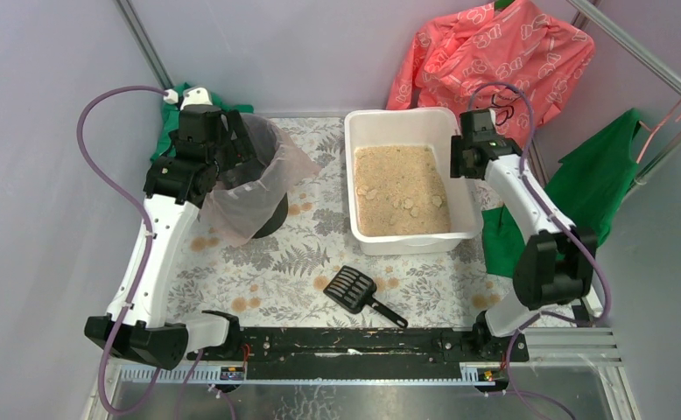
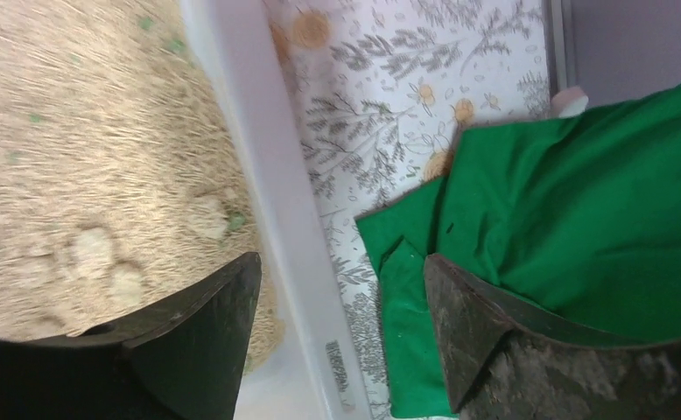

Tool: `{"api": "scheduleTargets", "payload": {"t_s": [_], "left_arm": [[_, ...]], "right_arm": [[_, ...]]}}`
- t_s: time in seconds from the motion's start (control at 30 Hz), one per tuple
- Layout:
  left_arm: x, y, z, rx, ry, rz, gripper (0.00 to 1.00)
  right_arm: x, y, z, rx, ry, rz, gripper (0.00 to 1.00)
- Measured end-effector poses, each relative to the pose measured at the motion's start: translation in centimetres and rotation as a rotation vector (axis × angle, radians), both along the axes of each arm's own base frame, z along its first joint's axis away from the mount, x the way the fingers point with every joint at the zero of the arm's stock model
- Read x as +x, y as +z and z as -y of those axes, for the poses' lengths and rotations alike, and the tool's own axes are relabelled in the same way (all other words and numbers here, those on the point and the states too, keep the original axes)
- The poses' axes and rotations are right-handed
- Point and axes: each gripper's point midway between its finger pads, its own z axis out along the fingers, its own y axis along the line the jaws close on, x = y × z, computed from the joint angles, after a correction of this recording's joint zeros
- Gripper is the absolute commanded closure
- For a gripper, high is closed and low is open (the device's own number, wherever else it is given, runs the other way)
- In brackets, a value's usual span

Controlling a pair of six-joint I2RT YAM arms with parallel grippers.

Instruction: Clean the litter box

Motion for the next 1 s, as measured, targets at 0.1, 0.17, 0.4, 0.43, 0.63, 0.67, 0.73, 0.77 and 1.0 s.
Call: {"api": "scheduleTargets", "payload": {"t_s": [0.1,0.17,0.4,0.43,0.63,0.67,0.73,0.77,1.0], "left_arm": [[0.0,0.4,0.4,-0.001,-0.012,0.009,0.01],[0.0,0.9,1.0,-0.003,-0.030,0.022,0.01],[0.5,3.4,3.0,-0.018,-0.086,0.059,0.04],[0.7,3.2,3.4,-0.017,-0.095,0.052,0.05],[0.9,-0.5,6.8,0.011,-0.240,-0.073,0.11],[0.8,-0.9,7.3,0.015,-0.265,-0.088,0.11],[0.3,-1.6,8.0,0.027,-0.306,-0.110,0.13],[0.1,-1.9,8.2,0.032,-0.322,-0.119,0.14],[-0.9,-4.7,8.6,0.058,-0.382,-0.198,0.36]], "right_arm": [[-0.1,2.8,-1.0,0.082,0.027,0.087,0.17],[-0.3,5.1,-2.5,0.149,0.073,0.150,0.11],[0.0,8.6,-8.6,0.293,0.259,0.206,0.11],[-0.2,8.4,-9.3,0.304,0.277,0.193,0.10],[-1.0,7.4,-10.5,0.327,0.310,0.149,0.11],[-1.1,7.2,-10.6,0.329,0.312,0.143,0.11],[-1.3,6.9,-10.7,0.335,0.316,0.132,0.11],[-1.3,6.7,-10.7,0.336,0.318,0.127,0.11],[-1.6,6.2,-10.7,0.336,0.318,0.113,0.12]]}}
